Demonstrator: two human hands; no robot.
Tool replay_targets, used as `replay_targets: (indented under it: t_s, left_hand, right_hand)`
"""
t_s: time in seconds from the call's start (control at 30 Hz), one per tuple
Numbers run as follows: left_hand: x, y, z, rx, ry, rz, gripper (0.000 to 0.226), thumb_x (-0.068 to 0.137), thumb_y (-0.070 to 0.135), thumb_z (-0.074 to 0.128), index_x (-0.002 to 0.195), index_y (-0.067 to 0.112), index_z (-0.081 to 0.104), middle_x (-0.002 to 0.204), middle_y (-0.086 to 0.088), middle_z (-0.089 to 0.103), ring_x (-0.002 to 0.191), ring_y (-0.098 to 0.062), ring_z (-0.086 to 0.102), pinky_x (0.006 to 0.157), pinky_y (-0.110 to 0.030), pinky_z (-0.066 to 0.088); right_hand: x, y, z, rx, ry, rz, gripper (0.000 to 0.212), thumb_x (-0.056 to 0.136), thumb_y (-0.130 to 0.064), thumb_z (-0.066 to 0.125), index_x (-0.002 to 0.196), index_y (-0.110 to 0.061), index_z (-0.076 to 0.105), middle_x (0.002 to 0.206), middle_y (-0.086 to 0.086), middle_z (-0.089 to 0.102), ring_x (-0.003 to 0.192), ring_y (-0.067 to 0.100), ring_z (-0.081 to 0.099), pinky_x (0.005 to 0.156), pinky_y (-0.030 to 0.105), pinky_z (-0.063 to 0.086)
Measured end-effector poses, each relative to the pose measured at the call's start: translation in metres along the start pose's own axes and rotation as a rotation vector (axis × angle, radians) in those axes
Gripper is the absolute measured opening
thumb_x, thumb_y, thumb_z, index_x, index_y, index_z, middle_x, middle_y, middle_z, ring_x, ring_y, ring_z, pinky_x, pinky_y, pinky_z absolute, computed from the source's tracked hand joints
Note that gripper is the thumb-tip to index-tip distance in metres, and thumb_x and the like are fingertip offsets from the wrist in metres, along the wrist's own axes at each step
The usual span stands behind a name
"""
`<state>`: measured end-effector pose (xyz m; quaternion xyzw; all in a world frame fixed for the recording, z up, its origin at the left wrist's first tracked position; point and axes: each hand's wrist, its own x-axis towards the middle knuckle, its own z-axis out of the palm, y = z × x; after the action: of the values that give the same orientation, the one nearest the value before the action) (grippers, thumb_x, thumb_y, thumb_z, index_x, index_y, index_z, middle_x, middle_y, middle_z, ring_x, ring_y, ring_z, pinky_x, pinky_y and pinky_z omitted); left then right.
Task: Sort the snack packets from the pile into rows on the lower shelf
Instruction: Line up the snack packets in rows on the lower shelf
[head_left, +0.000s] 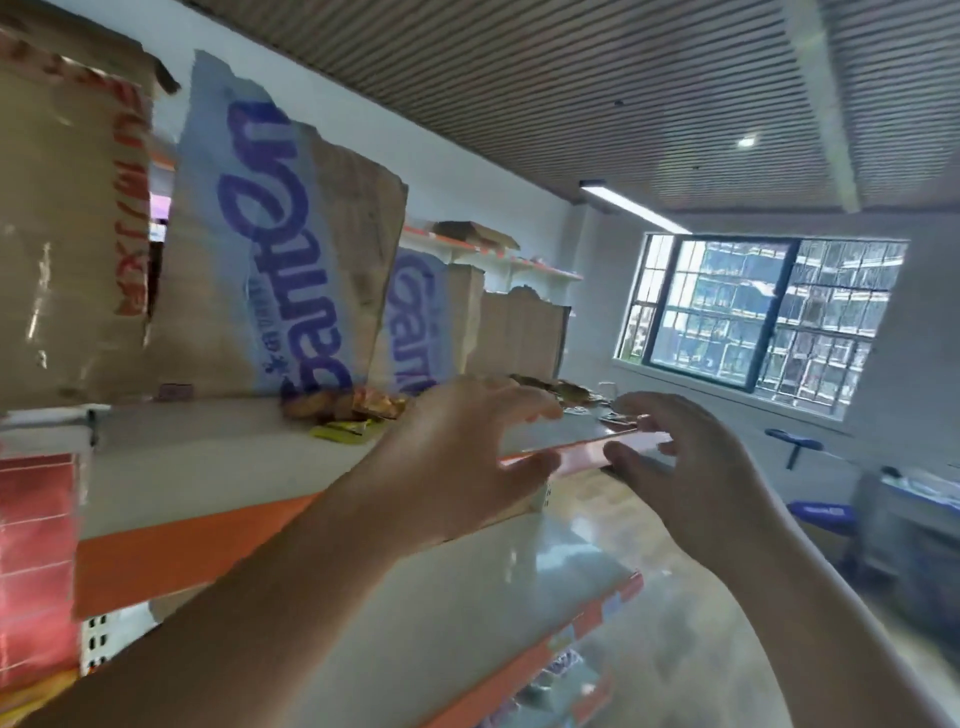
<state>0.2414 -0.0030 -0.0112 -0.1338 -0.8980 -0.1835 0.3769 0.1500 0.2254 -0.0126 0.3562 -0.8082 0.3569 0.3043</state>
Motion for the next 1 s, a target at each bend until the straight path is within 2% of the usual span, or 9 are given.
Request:
replay_targets:
  t_s: [0.13, 0.23, 0.33, 0.43, 0.53, 0.7, 0.8, 0.9, 1.0]
  left_hand:
    - [0.077, -0.016, 0.005, 0.035, -0.054, 0.037, 0.037, 0.091, 0.055, 0.067, 0.125, 0.041, 0.066, 0.112, 0.02, 0.068, 0.097, 0.001, 0.06, 0.08, -0.018, 0.05]
    - [0.121, -0.046, 0.007, 0.138, -0.143, -0.005, 0.04, 0.091, 0.056, 0.067, 0.128, 0.04, 0.066, 0.116, 0.016, 0.068, 0.097, -0.005, 0.062, 0.083, -0.028, 0.054]
    - [0.149, -0.085, 0.009, 0.235, -0.226, -0.065, 0.041, 0.095, 0.053, 0.063, 0.133, 0.038, 0.062, 0.114, 0.017, 0.065, 0.094, -0.001, 0.059, 0.083, -0.029, 0.054]
    - [0.166, -0.121, 0.015, 0.234, -0.271, -0.136, 0.039, 0.095, 0.052, 0.064, 0.132, 0.037, 0.063, 0.108, 0.019, 0.066, 0.09, 0.002, 0.061, 0.078, -0.023, 0.054]
    - [0.181, -0.147, 0.027, 0.262, -0.302, -0.19, 0.036, 0.095, 0.052, 0.066, 0.129, 0.04, 0.064, 0.103, 0.021, 0.065, 0.088, 0.003, 0.062, 0.067, -0.016, 0.046]
    - [0.208, -0.171, 0.055, 0.269, -0.335, -0.319, 0.034, 0.092, 0.058, 0.066, 0.124, 0.047, 0.063, 0.101, 0.025, 0.064, 0.091, 0.004, 0.06, 0.069, -0.019, 0.045]
    - [0.225, -0.178, 0.076, 0.292, -0.395, -0.414, 0.034, 0.091, 0.058, 0.066, 0.123, 0.049, 0.064, 0.099, 0.026, 0.062, 0.092, 0.001, 0.061, 0.07, -0.022, 0.046]
    - [0.24, -0.186, 0.099, 0.381, -0.504, -0.514, 0.038, 0.09, 0.06, 0.065, 0.126, 0.048, 0.065, 0.099, 0.026, 0.058, 0.095, -0.004, 0.059, 0.077, -0.027, 0.048]
    - [0.25, -0.199, 0.136, 0.451, -0.589, -0.668, 0.04, 0.095, 0.053, 0.064, 0.134, 0.043, 0.064, 0.117, 0.014, 0.063, 0.101, -0.013, 0.059, 0.084, -0.032, 0.049]
  right_hand:
    - [0.059, 0.034, 0.029, 0.054, -0.009, -0.07, 0.029, 0.077, -0.062, 0.06, 0.105, -0.068, 0.056, 0.109, -0.038, 0.059, 0.098, -0.008, 0.06, 0.078, 0.026, 0.049]
    - [0.108, 0.053, 0.053, 0.09, -0.045, -0.082, 0.027, 0.075, -0.064, 0.061, 0.101, -0.065, 0.057, 0.108, -0.032, 0.06, 0.099, -0.005, 0.06, 0.081, 0.03, 0.049]
    - [0.152, 0.075, 0.077, 0.061, -0.099, -0.105, 0.03, 0.084, -0.045, 0.073, 0.111, -0.051, 0.063, 0.105, -0.025, 0.059, 0.102, 0.007, 0.06, 0.086, 0.036, 0.051]
    - [0.186, 0.097, 0.097, 0.058, -0.128, -0.096, 0.028, 0.088, -0.031, 0.077, 0.112, -0.037, 0.066, 0.103, -0.02, 0.056, 0.1, 0.014, 0.06, 0.078, 0.028, 0.043]
    - [0.215, 0.12, 0.113, 0.048, -0.196, -0.071, 0.025, 0.088, -0.038, 0.076, 0.103, -0.049, 0.06, 0.11, -0.014, 0.061, 0.095, 0.011, 0.061, 0.073, 0.027, 0.044]
    - [0.257, 0.165, 0.144, 0.125, -0.35, 0.003, 0.026, 0.085, -0.044, 0.078, 0.082, -0.062, 0.061, 0.103, -0.015, 0.063, 0.072, 0.013, 0.065, 0.055, 0.027, 0.049]
    - [0.284, 0.188, 0.164, 0.029, -0.504, -0.052, 0.01, 0.09, -0.04, 0.073, 0.088, -0.047, 0.066, 0.106, -0.018, 0.066, 0.089, 0.011, 0.066, 0.065, 0.025, 0.051]
    - [0.312, 0.205, 0.192, -0.147, -0.72, -0.101, 0.019, 0.098, -0.023, 0.061, 0.114, -0.02, 0.071, 0.116, 0.003, 0.07, 0.103, 0.023, 0.067, 0.087, 0.033, 0.055]
    - [0.33, 0.217, 0.217, -0.189, -0.946, -0.15, 0.029, 0.098, -0.02, 0.056, 0.126, -0.024, 0.063, 0.118, 0.01, 0.07, 0.086, 0.024, 0.07, 0.066, 0.031, 0.058]
